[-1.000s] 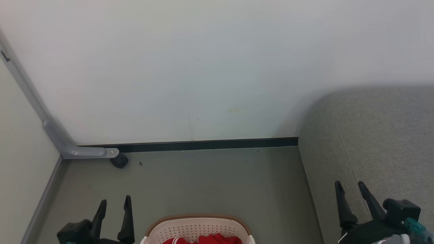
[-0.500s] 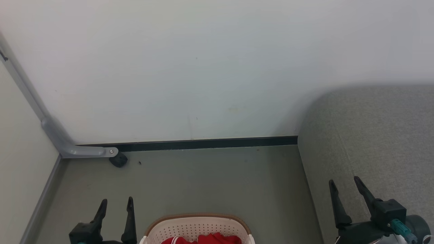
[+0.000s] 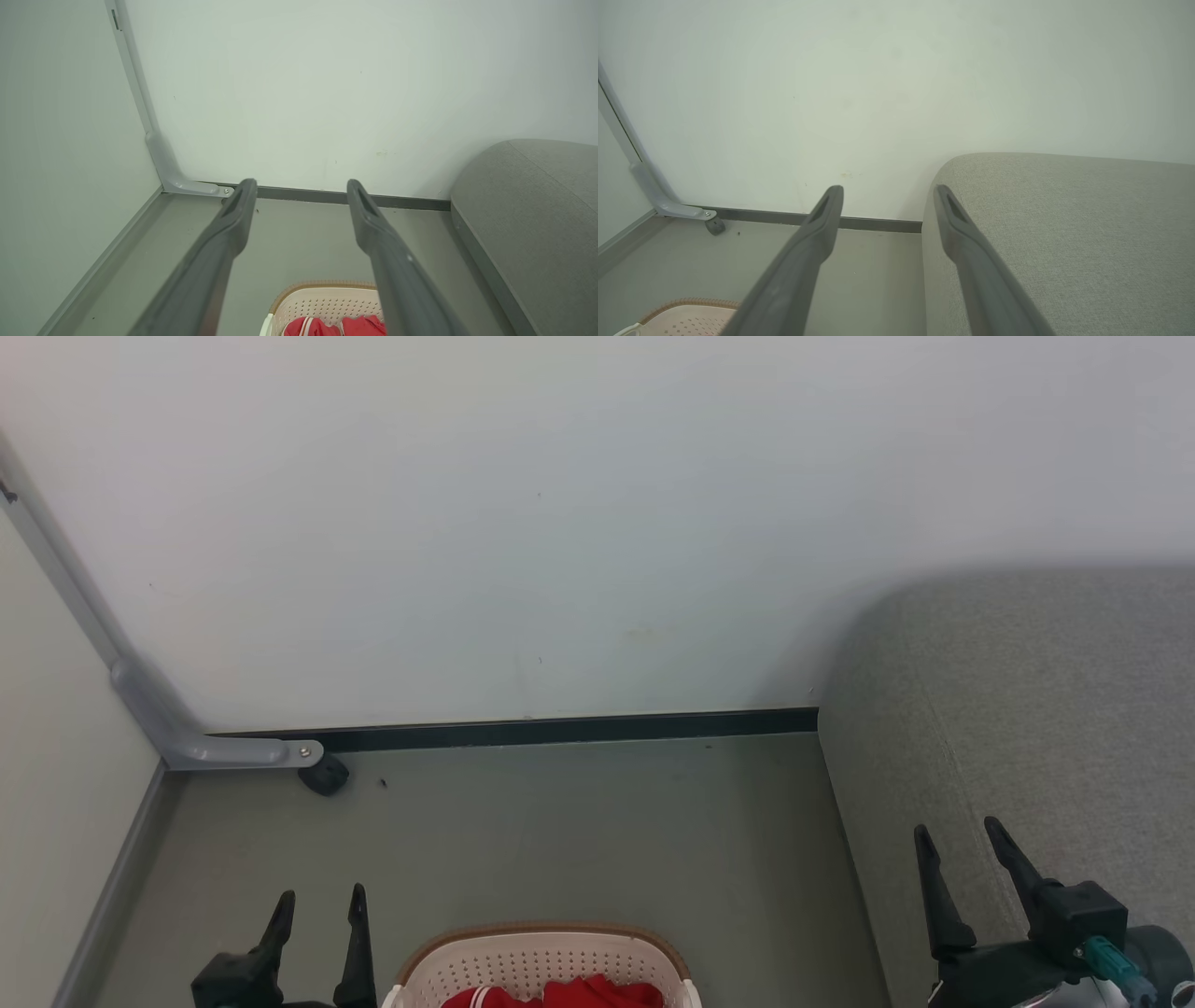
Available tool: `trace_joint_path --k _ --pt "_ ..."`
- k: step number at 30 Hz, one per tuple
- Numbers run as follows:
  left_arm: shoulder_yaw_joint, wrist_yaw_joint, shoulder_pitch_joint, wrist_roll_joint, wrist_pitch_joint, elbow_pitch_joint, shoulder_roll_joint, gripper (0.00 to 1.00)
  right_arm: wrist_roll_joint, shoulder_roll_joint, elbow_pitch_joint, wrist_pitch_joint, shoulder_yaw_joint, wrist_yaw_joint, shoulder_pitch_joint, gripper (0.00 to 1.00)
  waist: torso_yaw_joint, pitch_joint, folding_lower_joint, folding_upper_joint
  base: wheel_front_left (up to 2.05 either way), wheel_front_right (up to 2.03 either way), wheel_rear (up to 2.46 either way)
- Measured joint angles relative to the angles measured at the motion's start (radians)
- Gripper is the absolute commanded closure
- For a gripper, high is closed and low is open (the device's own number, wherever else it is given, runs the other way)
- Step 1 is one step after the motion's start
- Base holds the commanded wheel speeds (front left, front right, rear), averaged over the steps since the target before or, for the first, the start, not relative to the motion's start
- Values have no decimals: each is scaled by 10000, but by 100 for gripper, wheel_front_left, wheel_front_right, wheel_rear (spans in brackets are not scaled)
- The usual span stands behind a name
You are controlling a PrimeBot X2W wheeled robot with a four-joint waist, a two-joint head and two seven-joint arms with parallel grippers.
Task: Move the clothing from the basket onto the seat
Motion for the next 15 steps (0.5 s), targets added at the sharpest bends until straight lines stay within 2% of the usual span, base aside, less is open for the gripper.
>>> trace_joint_path --k 15 --pt "-290 -117 -20 86 0 360 -230 0 -186 15 -462 -2 -127 -6 -81 0 -61 436 0 1 0 0 0"
